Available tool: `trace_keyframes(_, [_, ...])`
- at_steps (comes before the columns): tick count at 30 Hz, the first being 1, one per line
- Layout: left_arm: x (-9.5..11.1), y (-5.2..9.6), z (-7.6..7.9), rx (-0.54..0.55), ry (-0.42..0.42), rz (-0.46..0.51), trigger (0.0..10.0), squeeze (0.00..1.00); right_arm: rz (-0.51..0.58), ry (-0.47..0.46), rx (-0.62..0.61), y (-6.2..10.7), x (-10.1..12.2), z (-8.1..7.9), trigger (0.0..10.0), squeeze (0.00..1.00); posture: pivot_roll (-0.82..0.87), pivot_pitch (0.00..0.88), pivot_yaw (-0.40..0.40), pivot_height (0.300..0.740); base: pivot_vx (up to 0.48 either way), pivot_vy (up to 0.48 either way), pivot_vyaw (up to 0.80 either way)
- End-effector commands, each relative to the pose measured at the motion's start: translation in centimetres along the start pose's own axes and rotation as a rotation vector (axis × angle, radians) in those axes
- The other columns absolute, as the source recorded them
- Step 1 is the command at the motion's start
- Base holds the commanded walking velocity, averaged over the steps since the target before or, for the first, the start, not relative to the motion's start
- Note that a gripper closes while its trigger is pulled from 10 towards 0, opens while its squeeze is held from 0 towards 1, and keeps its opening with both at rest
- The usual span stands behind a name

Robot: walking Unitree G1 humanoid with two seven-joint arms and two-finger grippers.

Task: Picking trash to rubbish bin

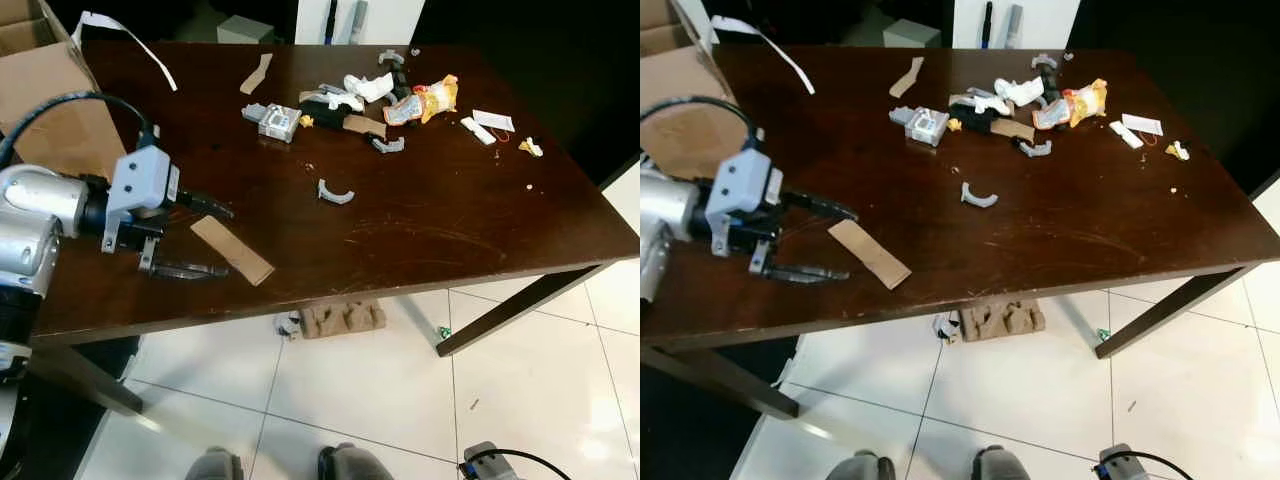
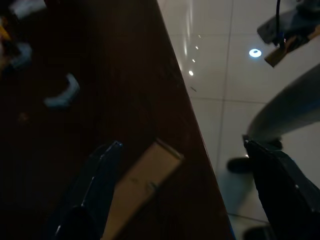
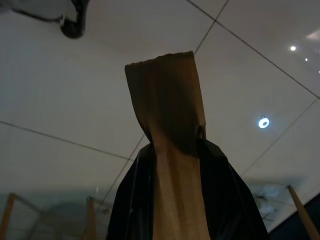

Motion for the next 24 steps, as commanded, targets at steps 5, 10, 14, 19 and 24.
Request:
trace_keyframes(5, [-2.1,0.1,0.1,-0.034,0.029,-0.106,10.0,1.00,-0.086,0.008,-0.028,0.8,-3.5,1.7,10.0,0.00,-0.05,0.279,-0.093,0.740,0.000,0.000,0.00])
trace_keyframes(10, [-2.4,0.4,-0.8,-0.085,-0.009,-0.168,10.0,1.00,-0.134,0.010,-0.036,1.6,-6.2,2.6,10.0,0.00,-0.09,0.343,-0.099,0.740,0.000,0.000,0.00])
trace_keyframes(14, [-2.6,0.3,-1.4,-0.133,-0.094,-0.233,10.0,1.00,-0.162,0.013,-0.039,2.2,-7.9,3.1,10.0,0.00,-0.11,0.377,-0.105,0.740,0.000,0.000,0.00])
trace_keyframes(19, [-2.3,-0.5,-1.8,-0.175,-0.141,-0.227,10.0,0.49,-0.180,0.021,-0.043,2.8,-9.2,3.8,10.0,0.00,-0.13,0.414,-0.112,0.740,0.000,0.000,0.00])
trace_keyframes(24, [-2.3,-1.5,-2.1,-0.186,-0.222,-0.250,10.0,0.00,-0.194,0.029,-0.045,3.4,-10.2,4.3,10.0,0.00,-0.16,0.436,-0.124,0.740,0.000,0.000,0.00])
Point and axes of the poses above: a point about 5 cm out from each wrist's last joint towards the gripper, its own y axis pointing back from the gripper into the wrist, its own x axis along the axis of the wrist's last joint, z = x × y, the point moved 3 cm from there along -y, pointing out of the wrist towards the gripper, and after that the axes turned 12 degrees about -y, right-handed, at the moved point
